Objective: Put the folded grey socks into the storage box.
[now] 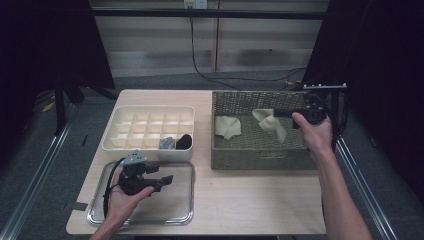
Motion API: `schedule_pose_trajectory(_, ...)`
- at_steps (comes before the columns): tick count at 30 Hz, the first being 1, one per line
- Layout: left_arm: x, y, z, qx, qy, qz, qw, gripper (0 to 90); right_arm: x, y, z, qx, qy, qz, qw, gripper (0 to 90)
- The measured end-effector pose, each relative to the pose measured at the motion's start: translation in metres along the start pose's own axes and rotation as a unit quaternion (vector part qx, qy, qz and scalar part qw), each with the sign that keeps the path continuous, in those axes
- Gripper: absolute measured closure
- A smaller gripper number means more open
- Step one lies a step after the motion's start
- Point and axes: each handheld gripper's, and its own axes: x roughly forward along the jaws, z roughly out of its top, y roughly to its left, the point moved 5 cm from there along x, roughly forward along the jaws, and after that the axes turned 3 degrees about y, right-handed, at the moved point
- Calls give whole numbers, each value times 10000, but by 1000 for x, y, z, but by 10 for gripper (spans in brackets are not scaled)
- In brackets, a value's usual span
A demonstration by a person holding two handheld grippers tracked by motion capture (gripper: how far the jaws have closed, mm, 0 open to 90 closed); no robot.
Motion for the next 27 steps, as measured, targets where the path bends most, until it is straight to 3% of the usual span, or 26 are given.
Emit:
schedule_pose_trajectory(5,0,0,1,-81,-62,-27,9999,303,-1,3,6,-11,-43,5,10000,890)
schedule_pose_trajectory(7,0,1,1,-137,-56,-30,9999,353,-1,4,7,-27,-54,6,10000,890)
schedule_pose_trajectory(14,2,0,4,-120,-81,-119,9998,329,-8,8,9,-65,-115,0,9999,890)
schedule_pose_trajectory(15,2,0,5,-185,-106,-194,9996,328,-9,9,9,-40,-108,7,9999,890)
schedule_pose_trajectory(19,3,4,3,-269,-63,-155,9995,313,-16,12,6,-42,-116,24,9999,890)
schedule_pose_trajectory(27,3,2,3,-223,-34,-193,9996,300,-27,32,2,-177,-206,178,9995,890)
